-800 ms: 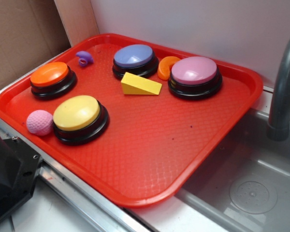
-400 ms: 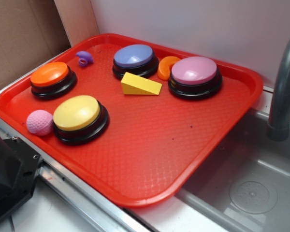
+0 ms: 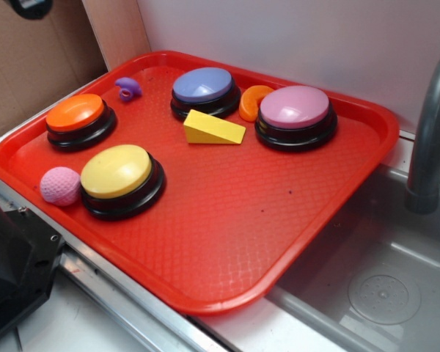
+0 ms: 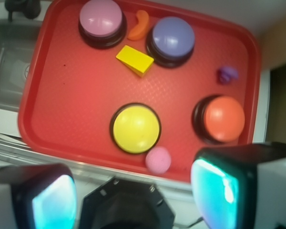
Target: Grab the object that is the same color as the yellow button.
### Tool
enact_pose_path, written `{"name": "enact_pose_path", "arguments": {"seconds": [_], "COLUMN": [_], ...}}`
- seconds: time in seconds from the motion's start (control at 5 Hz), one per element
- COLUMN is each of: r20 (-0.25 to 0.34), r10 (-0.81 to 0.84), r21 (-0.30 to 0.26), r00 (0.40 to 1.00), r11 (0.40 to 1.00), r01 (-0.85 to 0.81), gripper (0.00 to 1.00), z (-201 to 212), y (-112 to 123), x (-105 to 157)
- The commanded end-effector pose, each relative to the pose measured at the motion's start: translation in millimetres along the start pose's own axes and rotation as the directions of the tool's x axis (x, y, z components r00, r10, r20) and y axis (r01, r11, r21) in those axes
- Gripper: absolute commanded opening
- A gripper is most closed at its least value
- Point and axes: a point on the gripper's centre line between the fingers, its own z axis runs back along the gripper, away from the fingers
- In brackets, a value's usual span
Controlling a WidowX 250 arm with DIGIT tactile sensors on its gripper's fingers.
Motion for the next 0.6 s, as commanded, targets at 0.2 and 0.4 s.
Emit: {"name": "enact_pose_path", "arguments": {"seconds": [0.2,0.4], "r20": [0.077,0.093], "r10": [-0.528,-0.619], "r21": [0.013,0.013], "r00": [0.846,0.780], "r11": [0.849,0.784], "r01": [0.529,0.621], "gripper": [1.00,1.00], "z": [-61,-81], "y": [6,5], "x": [60,74]}}
